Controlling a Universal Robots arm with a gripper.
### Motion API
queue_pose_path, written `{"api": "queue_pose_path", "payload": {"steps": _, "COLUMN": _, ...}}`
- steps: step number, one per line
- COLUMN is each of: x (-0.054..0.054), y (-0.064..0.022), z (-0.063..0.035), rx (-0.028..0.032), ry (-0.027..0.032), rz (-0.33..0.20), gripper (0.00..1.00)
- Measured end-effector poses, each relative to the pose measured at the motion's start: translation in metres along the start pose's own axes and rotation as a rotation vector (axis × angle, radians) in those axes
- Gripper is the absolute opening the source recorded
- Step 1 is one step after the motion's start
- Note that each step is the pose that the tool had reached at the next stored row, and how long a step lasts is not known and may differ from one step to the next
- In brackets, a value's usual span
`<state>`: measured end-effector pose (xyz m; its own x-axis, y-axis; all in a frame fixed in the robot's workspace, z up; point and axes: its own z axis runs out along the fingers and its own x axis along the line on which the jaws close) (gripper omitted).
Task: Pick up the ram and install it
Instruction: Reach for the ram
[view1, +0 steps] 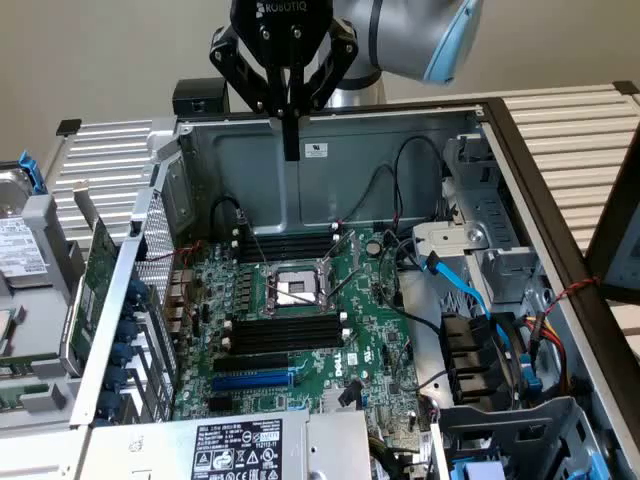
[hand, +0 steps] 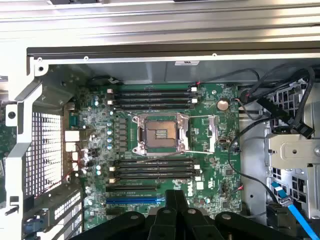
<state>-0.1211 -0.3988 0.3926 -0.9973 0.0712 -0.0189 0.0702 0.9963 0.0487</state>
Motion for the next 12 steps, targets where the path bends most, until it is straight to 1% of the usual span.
{"api": "queue_pose_path", "payload": {"steps": 12, "x": 0.0, "y": 0.0, "z": 0.0, "rx": -0.0001, "ry": -0.0001, "rz": 0.0, "gripper": 0.1}}
